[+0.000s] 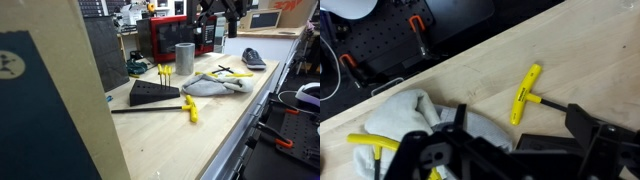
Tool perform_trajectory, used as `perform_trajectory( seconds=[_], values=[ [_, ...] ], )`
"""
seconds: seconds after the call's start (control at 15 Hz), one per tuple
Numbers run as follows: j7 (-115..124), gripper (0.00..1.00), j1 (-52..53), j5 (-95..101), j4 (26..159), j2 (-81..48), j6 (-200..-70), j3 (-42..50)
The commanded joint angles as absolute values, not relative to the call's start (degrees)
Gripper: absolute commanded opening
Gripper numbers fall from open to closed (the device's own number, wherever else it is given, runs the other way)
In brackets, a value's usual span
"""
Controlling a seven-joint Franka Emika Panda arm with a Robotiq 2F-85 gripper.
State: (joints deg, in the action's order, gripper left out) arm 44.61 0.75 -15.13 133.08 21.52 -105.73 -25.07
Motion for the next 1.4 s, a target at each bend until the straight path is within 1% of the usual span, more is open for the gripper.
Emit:
perform_trajectory(
  seconds=[0.0, 0.27, 0.8, 0.93, 1.33],
  values=[
    [42.42, 1.0, 3.82, -10.86, 138.41, 24.85, -106.97, -20.01],
    [41.28, 1.0, 3.09, -5.36, 146.22, 28.83, -110.37, -15.54],
    [42.57, 1.0, -1.01, -3.27, 158.38, 30.68, -125.48, -10.12],
    [43.1, 1.0, -2.3, -3.62, 159.56, 29.38, -128.66, -9.45],
    [44.89, 1.0, -6.92, -3.19, 159.17, 26.0, -132.47, -7.03]
  ],
)
